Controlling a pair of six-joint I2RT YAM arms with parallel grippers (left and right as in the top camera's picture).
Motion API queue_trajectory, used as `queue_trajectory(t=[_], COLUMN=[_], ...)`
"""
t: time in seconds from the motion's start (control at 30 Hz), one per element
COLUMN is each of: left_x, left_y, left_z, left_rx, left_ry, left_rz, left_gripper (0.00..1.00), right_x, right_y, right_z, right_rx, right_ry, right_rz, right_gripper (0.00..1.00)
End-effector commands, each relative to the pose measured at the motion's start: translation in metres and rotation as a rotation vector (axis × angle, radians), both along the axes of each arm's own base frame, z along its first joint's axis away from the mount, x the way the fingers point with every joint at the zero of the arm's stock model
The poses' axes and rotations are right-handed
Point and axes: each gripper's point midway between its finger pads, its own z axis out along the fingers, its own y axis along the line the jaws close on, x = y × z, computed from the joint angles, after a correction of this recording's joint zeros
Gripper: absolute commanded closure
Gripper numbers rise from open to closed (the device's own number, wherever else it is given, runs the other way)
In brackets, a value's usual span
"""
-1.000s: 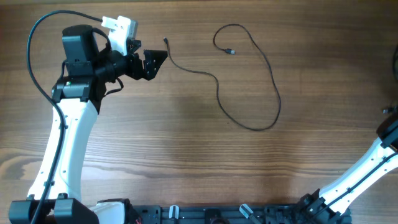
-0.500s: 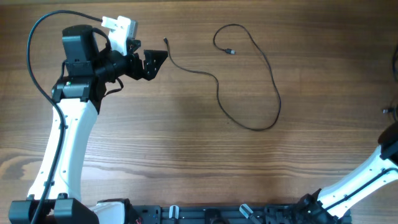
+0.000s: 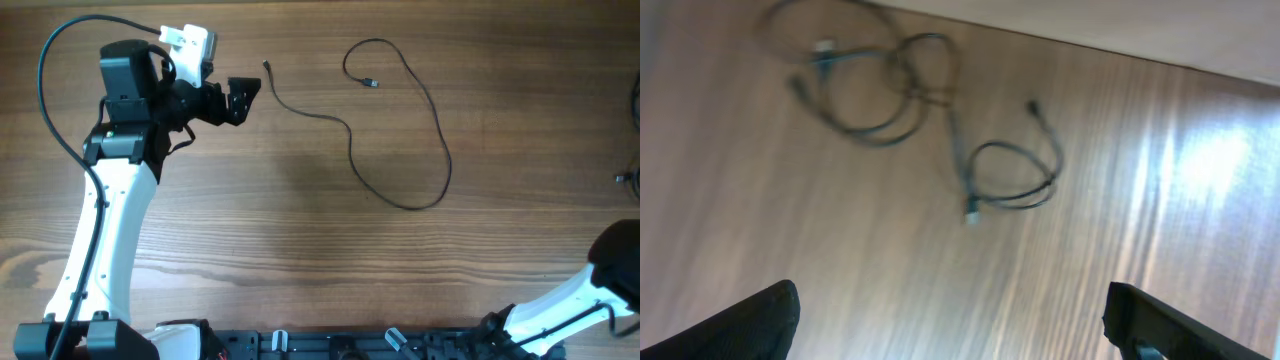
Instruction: Untangle cables
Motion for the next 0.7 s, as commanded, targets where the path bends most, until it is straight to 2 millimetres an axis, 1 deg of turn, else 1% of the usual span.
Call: queue_trajectory(t=[0.0,0.07,0.13,0.17,0.2,0.23,0.3,0.37,0.43,0.57,0.67], left_x=[0.003,0.003,0.003,0.003,0.003,0.003,0.002,0.002,0.001,-0.001,-0.002], left_y=[0.016,0.024,0.033,0.036,0.040,0.044,0.049,0.055,0.058,0.059,0.059], left_z=[0.024,0.030,0.035,0.036,0.038,0.041,0.041,0.040,0.037,0.033,0.032], left_rx=[0.070,0.098,0.108,0.108,0.106,0.105,0.098,0.102,0.099,0.102,0.102], left_ry=[-0.082,-0.100,-0.106,-0.106,-0.105,-0.106,-0.097,-0.086,-0.067,-0.046,-0.042], left_rz=[0.085,0.130,0.187,0.209,0.241,0.268,0.307,0.344,0.367,0.376,0.376], left_gripper=[0.02,0.02,0.01,0.00,0.00,0.00,0.00,0.00,0.00,0.00,0.00], right_x=[0.027,0.044,0.057,0.062,0.071,0.080,0.086,0.087,0.086,0.081,0.082], right_y=[0.052,0.086,0.115,0.127,0.151,0.181,0.208,0.229,0.255,0.288,0.306], right_z=[0.031,0.035,0.033,0.032,0.031,0.031,0.030,0.028,0.025,0.020,0.020], right_rx=[-0.017,-0.027,-0.022,-0.016,-0.007,-0.008,-0.004,0.000,0.005,0.003,-0.008], right_ry=[-0.066,-0.052,-0.033,-0.029,-0.023,-0.013,-0.006,0.009,0.041,0.089,0.099], right_rz=[0.201,0.322,0.429,0.476,0.561,0.655,0.721,0.779,0.857,0.980,1.078], right_gripper=[0.00,0.00,0.00,0.00,0.00,0.00,0.00,0.00,0.00,0.00,0.00])
